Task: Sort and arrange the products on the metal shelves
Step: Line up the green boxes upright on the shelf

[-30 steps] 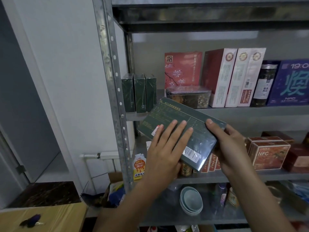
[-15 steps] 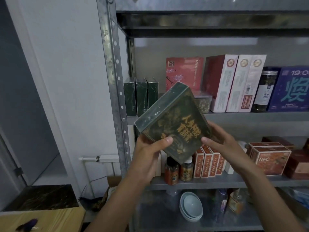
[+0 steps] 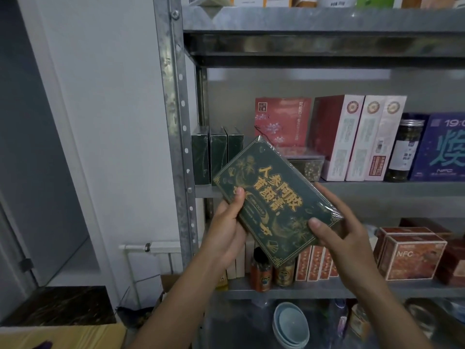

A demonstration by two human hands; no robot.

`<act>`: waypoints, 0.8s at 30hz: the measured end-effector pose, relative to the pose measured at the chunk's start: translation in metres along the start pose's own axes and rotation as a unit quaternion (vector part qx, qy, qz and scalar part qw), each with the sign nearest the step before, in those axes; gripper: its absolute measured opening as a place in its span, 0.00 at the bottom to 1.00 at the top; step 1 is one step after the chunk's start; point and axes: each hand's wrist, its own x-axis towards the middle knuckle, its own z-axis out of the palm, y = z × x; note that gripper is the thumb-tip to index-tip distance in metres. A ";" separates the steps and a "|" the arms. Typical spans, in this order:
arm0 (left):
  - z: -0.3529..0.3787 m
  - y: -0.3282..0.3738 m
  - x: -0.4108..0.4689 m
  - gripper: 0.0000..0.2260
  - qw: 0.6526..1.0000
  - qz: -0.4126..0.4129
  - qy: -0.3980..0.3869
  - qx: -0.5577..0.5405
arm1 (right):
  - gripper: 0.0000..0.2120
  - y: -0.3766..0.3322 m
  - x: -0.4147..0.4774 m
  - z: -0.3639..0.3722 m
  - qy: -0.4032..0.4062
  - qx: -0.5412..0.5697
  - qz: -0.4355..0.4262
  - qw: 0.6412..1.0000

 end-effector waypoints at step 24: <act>-0.027 0.078 0.118 0.29 0.422 0.316 0.109 0.843 | 0.30 -0.007 0.138 0.075 0.108 -0.263 -0.111 0.952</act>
